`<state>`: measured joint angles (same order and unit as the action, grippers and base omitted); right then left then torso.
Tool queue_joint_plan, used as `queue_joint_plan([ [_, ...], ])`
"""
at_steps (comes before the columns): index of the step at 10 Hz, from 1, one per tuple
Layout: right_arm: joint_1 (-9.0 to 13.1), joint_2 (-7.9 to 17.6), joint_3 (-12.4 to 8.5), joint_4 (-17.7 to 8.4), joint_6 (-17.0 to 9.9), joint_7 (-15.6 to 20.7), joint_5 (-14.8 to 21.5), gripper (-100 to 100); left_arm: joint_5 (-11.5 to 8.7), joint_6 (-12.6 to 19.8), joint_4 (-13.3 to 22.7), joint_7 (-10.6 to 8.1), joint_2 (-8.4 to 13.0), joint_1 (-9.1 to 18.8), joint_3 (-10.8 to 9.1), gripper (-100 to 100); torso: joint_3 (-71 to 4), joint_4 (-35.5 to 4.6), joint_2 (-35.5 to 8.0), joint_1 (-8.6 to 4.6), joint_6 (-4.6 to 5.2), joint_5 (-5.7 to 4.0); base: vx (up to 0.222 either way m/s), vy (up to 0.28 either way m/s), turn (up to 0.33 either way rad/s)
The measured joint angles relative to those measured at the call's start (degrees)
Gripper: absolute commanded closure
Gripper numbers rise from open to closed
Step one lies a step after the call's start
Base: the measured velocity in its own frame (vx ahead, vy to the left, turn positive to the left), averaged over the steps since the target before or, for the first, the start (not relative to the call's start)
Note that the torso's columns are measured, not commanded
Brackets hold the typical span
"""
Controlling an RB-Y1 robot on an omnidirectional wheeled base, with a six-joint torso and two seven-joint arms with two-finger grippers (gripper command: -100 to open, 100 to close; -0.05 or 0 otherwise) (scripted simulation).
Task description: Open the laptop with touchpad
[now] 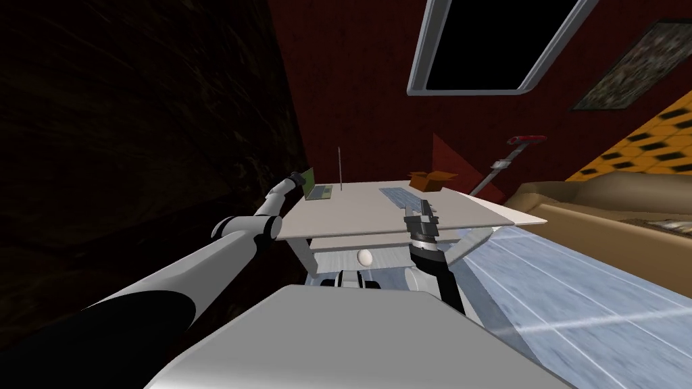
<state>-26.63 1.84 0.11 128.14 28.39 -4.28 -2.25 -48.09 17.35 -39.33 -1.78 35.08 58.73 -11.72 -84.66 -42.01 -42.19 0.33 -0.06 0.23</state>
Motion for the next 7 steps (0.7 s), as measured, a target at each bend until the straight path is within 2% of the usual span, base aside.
queue_joint_plan([
  [1,0.0,0.0,0.0,0.0,0.0,0.0,0.0,0,-3.1,-0.8,2.2,2.49,0.4,0.9,1.01,100,0.0,0.0,0.1,-0.01,0.01,0.00,0.026,-0.010,0.233],
  [2,0.0,0.0,0.0,0.0,0.0,0.0,0.0,0,-5.8,-1.0,2.4,4.51,-0.2,1.4,1.93,100,0.0,0.0,0.1,-0.06,-0.22,-0.01,0.041,-0.022,0.176],
  [3,0.0,0.0,0.0,0.0,0.0,0.0,0.0,0,-1.3,0.0,-0.4,1.60,-1.5,0.6,1.04,100,0.0,0.0,0.0,-0.08,-0.17,-0.03,0.019,-0.016,0.036],
  [4,0.0,0.0,0.0,0.0,0.0,0.0,0.0,0,-1.0,0.3,-0.5,0.60,-1.8,0.7,1.01,100,0.0,0.0,0.0,-0.07,-0.04,-0.02,0.000,-0.007,-0.010],
  [5,0.0,0.0,0.0,0.0,0.0,0.0,0.0,0,-4.1,-0.4,1.4,2.74,-1.3,1.5,1.87,100,0.0,0.0,0.1,-0.06,0.00,-0.02,0.019,-0.022,0.489],
  [6,0.0,0.0,0.0,0.0,0.0,0.0,0.0,0,-1.2,0.3,-0.8,1.41,-2.9,0.6,1.58,100,0.0,-0.1,0.1,-0.31,0.14,-0.17,0.032,-0.019,-0.023],
  [7,0.0,0.0,0.0,0.0,0.0,0.0,0.0,0,-1.4,0.9,-1.3,0.92,-3.2,0.7,1.75,100,0.0,-0.2,0.1,-0.44,0.21,-0.26,0.019,-0.004,-0.002],
])
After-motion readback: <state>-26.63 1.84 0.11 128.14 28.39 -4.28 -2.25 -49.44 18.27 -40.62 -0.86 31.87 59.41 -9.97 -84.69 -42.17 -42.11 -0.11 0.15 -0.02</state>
